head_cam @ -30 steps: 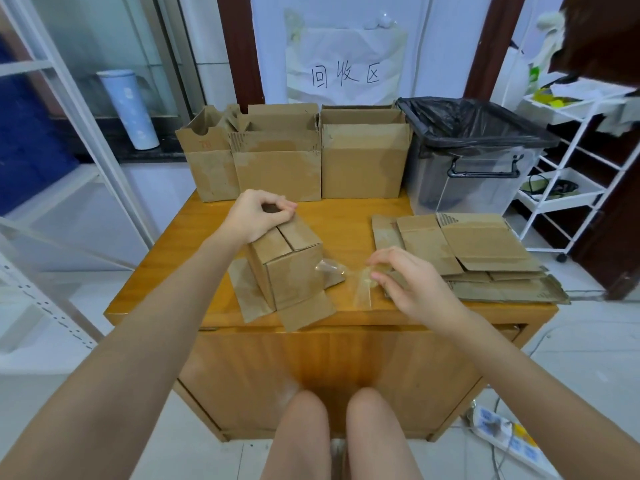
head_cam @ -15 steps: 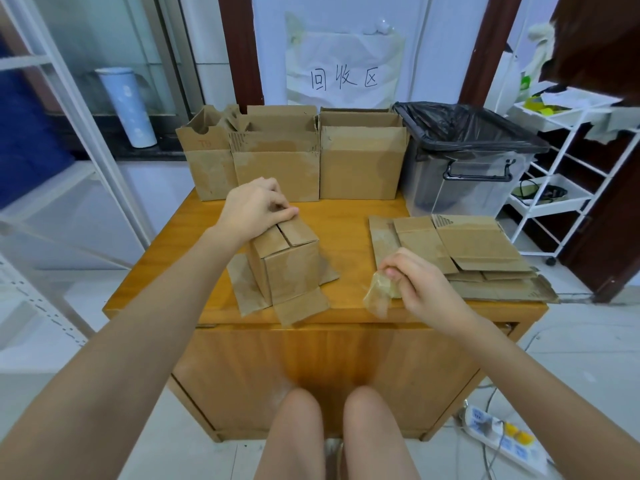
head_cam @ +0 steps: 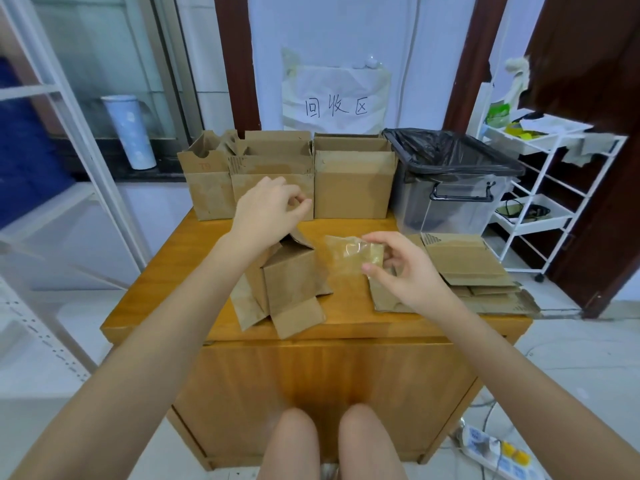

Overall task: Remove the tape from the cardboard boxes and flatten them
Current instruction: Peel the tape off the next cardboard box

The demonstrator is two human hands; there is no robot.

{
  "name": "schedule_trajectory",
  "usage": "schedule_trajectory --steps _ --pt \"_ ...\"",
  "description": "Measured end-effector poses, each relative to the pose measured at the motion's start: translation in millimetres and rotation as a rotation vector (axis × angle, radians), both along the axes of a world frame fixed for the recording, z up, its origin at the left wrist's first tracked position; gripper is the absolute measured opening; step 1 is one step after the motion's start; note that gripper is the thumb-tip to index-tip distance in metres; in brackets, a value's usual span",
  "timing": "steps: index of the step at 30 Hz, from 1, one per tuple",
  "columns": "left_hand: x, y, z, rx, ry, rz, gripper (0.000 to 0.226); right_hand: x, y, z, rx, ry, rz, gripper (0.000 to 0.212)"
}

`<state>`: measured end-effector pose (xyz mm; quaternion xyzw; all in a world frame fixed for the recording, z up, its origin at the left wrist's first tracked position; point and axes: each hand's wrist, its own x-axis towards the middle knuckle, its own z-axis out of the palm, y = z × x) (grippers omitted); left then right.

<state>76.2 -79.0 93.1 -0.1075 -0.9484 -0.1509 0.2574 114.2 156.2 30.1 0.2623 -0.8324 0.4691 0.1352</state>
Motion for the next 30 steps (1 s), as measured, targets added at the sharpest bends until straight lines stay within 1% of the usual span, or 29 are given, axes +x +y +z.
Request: schedule_trajectory --steps 2,3,5,7,9,10,12,14,17,20,21,23,25,27,29,30 --pt "18 9 6 0.062 0.008 -0.065 0.031 1 -5 5 -0.017 0.007 -0.012 0.042" --pt "27 14 7 0.095 -0.023 -0.110 0.033 1 -7 6 -0.026 0.007 -0.019 0.042" --pt "42 26 7 0.146 -0.120 -0.187 0.041 0 -10 8 -0.037 -0.008 -0.033 0.042" --pt "54 35 6 0.271 -0.228 -0.239 0.056 -2 -13 10 -0.033 -0.017 -0.046 0.042" --pt "58 40 4 0.393 -0.291 -0.260 0.062 -3 -13 13 -0.028 -0.013 -0.050 0.042" --pt "58 42 2 0.378 -0.283 -0.249 0.058 -2 -13 15 -0.032 -0.011 -0.041 0.042" --pt "54 43 1 0.312 -0.207 -0.200 0.039 0 -10 19 -0.039 -0.021 -0.020 0.043" --pt "50 44 3 0.378 -0.161 -0.173 0.023 2 -6 22 -0.056 -0.049 -0.006 0.044" --pt "47 45 8 0.476 -0.136 -0.169 0.016 5 -3 25 -0.151 -0.149 0.028 0.048" --pt "45 48 12 0.426 -0.088 -0.137 0.013 5 2 31 -0.299 -0.270 0.044 0.063" --pt "45 49 12 0.399 -0.088 -0.119 0.011 5 6 35 -0.325 -0.288 0.023 0.062" --pt "46 49 14 0.287 -0.103 -0.090 0.011 4 14 39 -0.314 -0.278 -0.019 0.048" --pt "44 48 14 0.211 -0.087 -0.112 0.022 4 18 40 -0.273 -0.254 -0.022 0.036" --pt "48 49 15 0.189 0.018 -0.178 0.030 5 20 39 -0.282 -0.239 -0.009 0.029" --pt "57 57 11 0.089 0.201 -0.221 0.033 3 22 38 -0.317 -0.227 -0.003 0.027" --pt "60 64 6 0.044 0.261 -0.222 0.032 2 23 37 -0.334 -0.229 -0.001 0.028"
